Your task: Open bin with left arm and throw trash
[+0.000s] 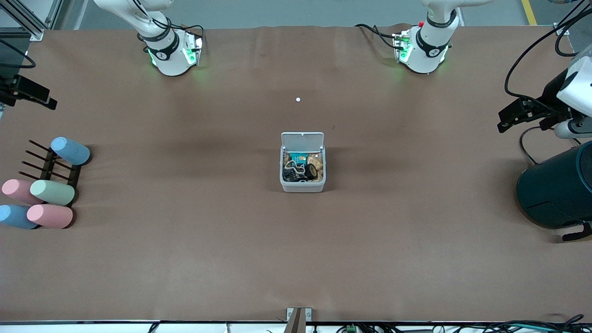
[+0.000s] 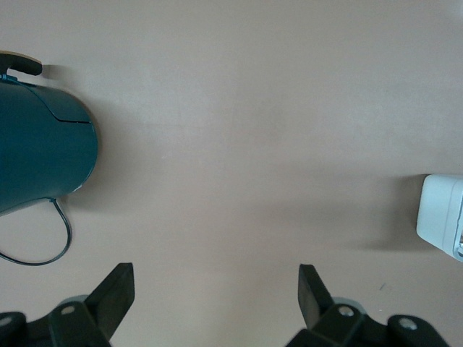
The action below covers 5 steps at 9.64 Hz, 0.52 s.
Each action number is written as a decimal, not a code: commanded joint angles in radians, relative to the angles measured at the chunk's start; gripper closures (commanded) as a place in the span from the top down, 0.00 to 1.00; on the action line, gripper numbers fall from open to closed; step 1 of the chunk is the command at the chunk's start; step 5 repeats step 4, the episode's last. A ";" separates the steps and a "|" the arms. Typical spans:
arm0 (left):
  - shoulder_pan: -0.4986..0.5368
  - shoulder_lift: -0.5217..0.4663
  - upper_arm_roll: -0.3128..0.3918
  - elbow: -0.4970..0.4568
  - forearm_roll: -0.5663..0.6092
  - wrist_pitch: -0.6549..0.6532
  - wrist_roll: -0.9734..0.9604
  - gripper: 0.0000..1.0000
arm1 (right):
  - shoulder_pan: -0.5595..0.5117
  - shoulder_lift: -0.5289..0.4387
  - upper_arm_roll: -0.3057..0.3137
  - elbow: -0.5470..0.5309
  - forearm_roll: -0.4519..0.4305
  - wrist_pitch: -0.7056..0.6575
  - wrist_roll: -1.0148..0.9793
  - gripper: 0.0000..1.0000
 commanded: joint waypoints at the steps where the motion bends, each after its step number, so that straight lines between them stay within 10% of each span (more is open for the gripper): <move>1: -0.008 0.008 0.001 0.023 -0.005 -0.021 0.006 1.00 | 0.026 0.020 0.001 0.016 -0.024 0.006 -0.033 1.00; 5: -0.009 0.009 -0.001 0.023 -0.010 -0.021 -0.001 1.00 | 0.017 0.025 0.001 0.018 -0.009 0.001 -0.045 1.00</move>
